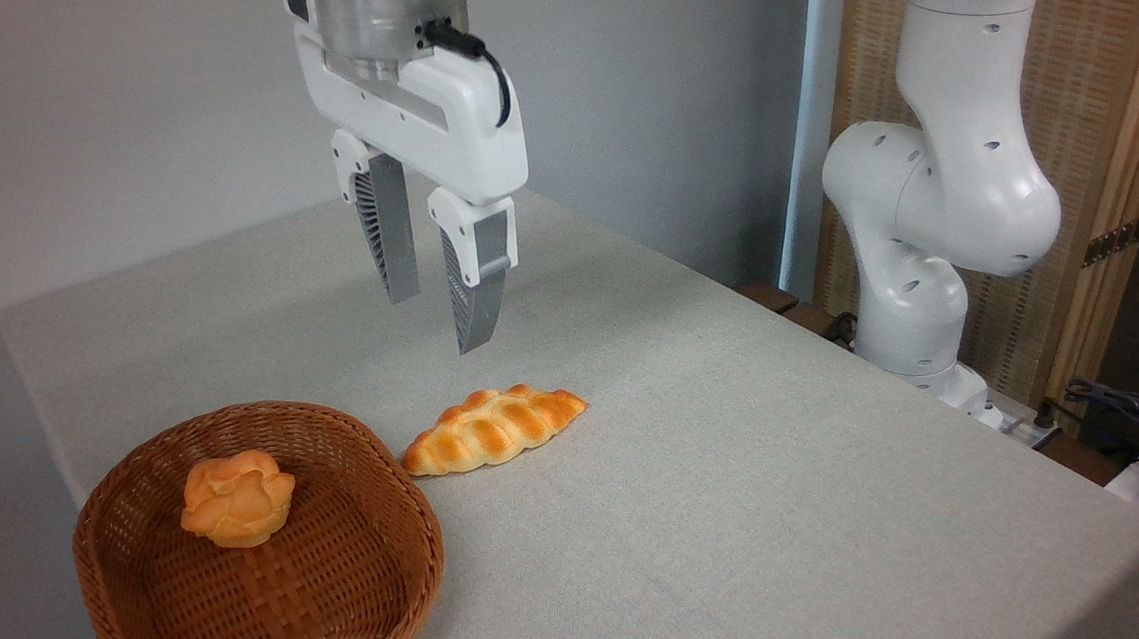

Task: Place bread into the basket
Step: 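Lower the open gripper down onto the braided bread roll, then close the gripper around the middle of the braided roll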

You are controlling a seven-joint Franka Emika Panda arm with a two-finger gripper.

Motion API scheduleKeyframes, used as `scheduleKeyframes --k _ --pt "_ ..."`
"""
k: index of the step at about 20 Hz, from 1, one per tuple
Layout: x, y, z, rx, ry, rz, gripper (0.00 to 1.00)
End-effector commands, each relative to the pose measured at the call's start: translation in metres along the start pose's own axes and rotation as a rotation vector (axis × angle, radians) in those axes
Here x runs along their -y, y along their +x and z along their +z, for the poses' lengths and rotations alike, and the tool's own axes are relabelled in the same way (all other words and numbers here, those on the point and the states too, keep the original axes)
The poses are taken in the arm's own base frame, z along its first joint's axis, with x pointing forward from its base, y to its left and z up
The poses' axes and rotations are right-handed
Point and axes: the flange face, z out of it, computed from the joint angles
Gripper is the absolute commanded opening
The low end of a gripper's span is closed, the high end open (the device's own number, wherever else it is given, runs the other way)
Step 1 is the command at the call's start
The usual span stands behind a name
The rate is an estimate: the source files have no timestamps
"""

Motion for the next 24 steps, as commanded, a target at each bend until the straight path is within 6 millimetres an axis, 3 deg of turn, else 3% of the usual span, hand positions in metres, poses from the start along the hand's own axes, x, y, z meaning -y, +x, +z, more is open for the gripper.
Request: scheduleKeyframes --k 1,5,7,13,22,23,24 --pt "-0.027 0.001 0.034 -0.02 -0.005 0.055 1.0" --pt "-0.045 -0.01 0.08 -0.001 -0.009 0.094 1.0" --pt "-0.062 -0.001 0.101 0.024 -0.024 0.132 1.0" --pt "-0.081 0.009 0.164 0.057 -0.042 0.173 1.0" --pt "-0.075 0.015 0.198 0.103 -0.052 0.2 1.0" --pt "-0.075 0.015 0.2 0.107 -0.055 0.2 0.98" --pt "-0.077 0.016 0.2 0.106 -0.056 0.202 0.82"
